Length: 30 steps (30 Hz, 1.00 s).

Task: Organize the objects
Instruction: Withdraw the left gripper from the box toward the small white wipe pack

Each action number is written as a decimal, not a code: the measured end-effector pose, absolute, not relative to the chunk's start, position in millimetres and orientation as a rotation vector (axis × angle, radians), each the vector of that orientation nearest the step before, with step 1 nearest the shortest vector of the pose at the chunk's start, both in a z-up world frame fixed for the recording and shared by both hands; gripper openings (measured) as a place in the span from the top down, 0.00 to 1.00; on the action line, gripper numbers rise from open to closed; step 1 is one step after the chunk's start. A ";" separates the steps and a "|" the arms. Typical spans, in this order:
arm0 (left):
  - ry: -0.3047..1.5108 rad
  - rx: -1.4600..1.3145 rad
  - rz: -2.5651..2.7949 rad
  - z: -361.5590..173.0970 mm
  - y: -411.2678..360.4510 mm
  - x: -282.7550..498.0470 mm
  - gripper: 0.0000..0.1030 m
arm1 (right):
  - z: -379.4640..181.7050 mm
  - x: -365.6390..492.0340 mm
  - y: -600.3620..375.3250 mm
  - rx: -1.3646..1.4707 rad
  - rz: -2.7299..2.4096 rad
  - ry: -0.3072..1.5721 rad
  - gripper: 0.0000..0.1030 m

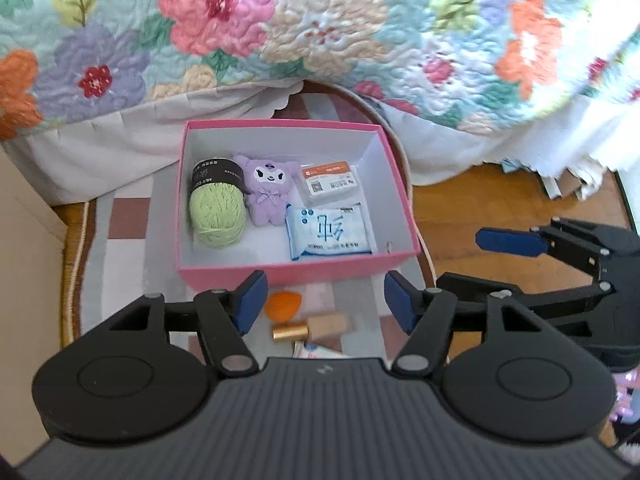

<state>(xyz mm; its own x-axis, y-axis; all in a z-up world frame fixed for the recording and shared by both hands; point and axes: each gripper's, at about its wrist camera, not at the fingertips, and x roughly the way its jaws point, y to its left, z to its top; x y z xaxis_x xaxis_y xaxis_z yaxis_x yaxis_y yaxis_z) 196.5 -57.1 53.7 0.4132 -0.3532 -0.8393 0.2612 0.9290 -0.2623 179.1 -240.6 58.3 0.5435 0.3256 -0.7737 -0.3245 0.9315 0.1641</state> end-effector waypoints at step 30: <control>1.054 0.019 -0.405 -9.7 -17.7 69.8 0.29 | -1.2 31.6 -195.5 -0.133 0.579 0.834 0.18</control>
